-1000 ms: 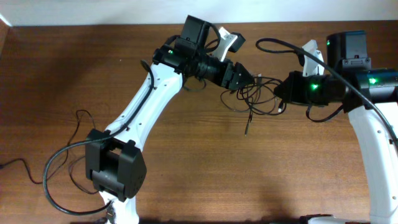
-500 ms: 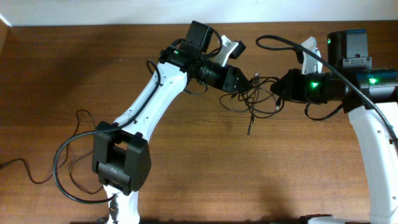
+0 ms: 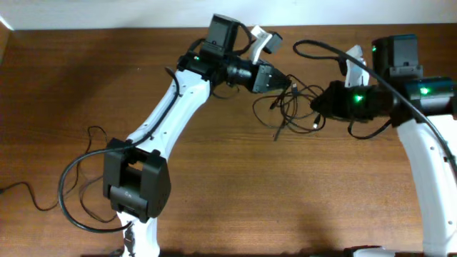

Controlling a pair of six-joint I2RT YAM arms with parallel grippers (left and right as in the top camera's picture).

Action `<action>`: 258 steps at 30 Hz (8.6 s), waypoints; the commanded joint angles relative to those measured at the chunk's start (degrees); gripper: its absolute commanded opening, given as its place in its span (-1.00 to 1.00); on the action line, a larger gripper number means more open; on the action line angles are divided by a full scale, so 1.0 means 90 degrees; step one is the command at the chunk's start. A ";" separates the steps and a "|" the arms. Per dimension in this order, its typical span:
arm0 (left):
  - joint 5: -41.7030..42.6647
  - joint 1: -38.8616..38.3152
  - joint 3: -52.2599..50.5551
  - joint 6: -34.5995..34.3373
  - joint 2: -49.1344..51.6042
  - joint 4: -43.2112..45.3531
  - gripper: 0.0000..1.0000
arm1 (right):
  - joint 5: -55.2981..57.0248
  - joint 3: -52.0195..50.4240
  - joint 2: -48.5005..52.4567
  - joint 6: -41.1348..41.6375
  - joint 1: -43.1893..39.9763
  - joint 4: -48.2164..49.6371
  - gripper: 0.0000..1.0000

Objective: Untangle cables

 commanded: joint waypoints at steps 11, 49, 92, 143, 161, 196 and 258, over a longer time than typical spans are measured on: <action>-0.2089 0.2050 0.0488 -0.0622 -0.1083 -0.0508 -1.00 | 0.3118 -0.0041 0.2081 0.0661 -0.0039 -0.1022 -0.81; -0.2739 0.1141 0.0486 0.0119 -0.1761 -0.3213 -1.00 | -0.0743 0.1103 0.2314 0.1054 0.0886 0.1258 0.40; -0.8483 0.3655 0.0483 -0.0889 -0.0942 -0.3575 -1.00 | 0.0291 0.1190 0.1967 -0.1015 -0.1508 -0.1134 -0.87; -0.5727 0.5302 0.3390 -0.0765 -0.1889 -0.2589 -1.00 | 0.0289 0.0209 0.2127 -0.1940 -0.1974 -0.1098 0.40; -0.5707 0.5302 0.3383 -0.0765 -0.1836 -0.3016 -1.00 | 0.1426 -0.0549 0.2868 0.3912 0.2548 0.4163 0.48; -0.7055 0.5153 0.5836 -0.0114 -0.1673 -0.0894 -1.00 | 0.1430 -0.0146 0.0787 0.1355 0.0296 0.1518 -0.92; -0.5027 -0.0119 0.3196 0.4862 0.3274 -0.2934 0.96 | 0.2096 -0.0189 0.0862 0.0425 -0.0869 -0.0240 -0.46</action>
